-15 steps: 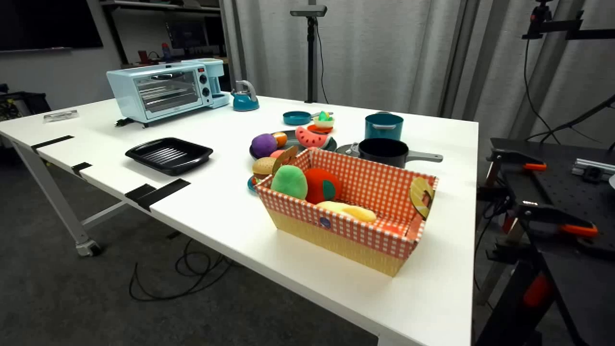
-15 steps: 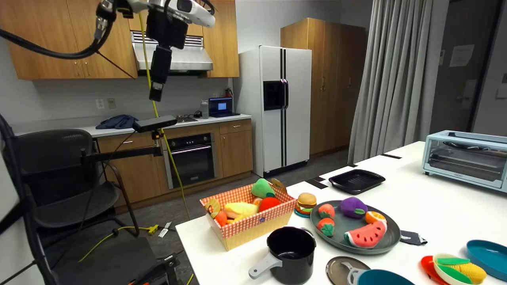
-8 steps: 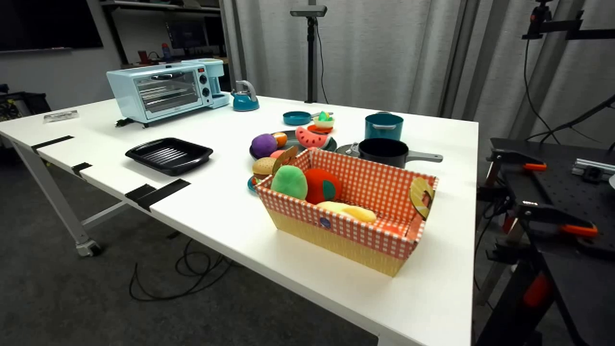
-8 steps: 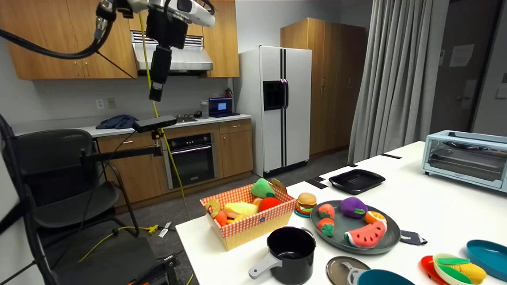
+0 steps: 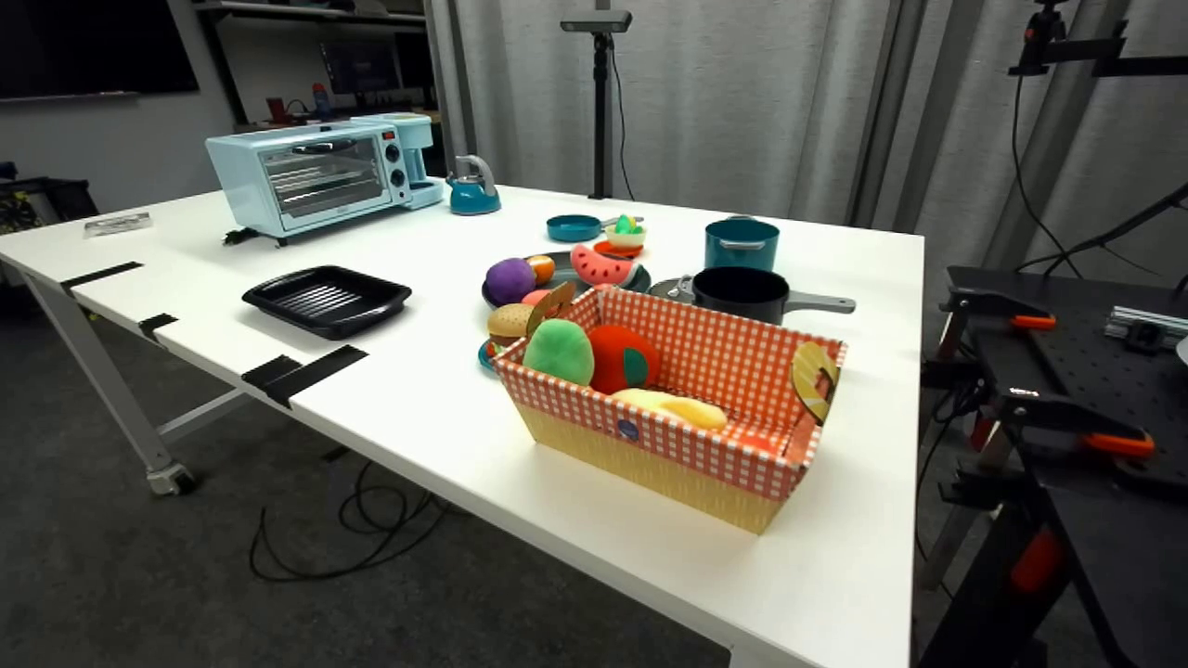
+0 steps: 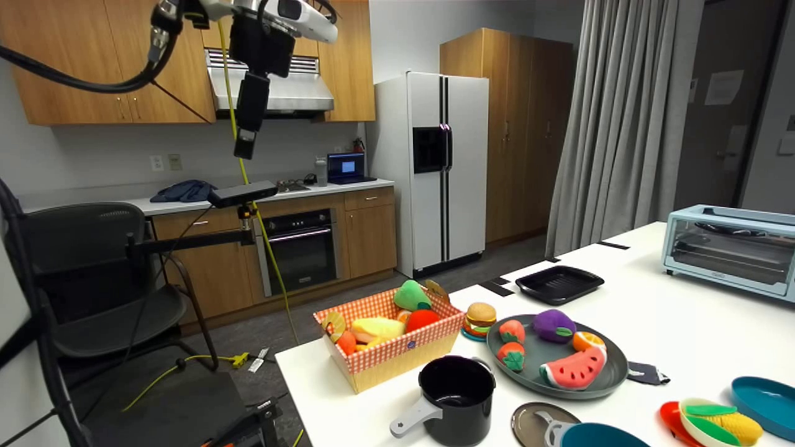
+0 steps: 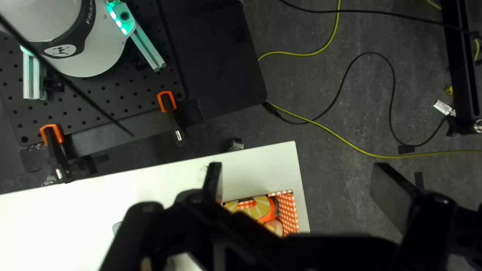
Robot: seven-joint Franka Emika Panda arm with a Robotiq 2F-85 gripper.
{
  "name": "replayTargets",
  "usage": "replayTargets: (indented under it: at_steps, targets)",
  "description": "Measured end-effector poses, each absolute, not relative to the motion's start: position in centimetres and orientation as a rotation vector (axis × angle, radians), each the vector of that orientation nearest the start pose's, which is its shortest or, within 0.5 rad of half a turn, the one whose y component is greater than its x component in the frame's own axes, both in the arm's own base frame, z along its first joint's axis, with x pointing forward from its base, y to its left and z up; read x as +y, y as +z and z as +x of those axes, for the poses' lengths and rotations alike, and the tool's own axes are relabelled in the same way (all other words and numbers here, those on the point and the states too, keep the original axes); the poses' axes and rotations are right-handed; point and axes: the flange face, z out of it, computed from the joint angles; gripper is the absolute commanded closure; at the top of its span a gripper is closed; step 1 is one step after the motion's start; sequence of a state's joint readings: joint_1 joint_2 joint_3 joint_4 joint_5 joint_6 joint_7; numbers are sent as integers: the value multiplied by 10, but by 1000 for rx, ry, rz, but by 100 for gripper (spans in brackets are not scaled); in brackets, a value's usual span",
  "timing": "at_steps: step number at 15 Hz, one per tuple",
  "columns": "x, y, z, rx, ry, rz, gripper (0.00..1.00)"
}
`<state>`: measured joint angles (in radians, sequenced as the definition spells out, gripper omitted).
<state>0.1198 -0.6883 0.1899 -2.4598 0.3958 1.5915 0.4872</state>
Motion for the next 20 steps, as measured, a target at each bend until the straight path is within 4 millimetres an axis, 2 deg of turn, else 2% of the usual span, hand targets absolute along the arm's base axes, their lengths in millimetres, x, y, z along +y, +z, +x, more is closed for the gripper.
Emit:
replayTargets:
  at_steps: [10, 15, 20]
  targets:
    - [152, 508, 300, 386, 390, -2914, 0]
    - [161, 511, 312, 381, 237, -2915, 0]
    - [172, 503, 329, 373, 127, -2918, 0]
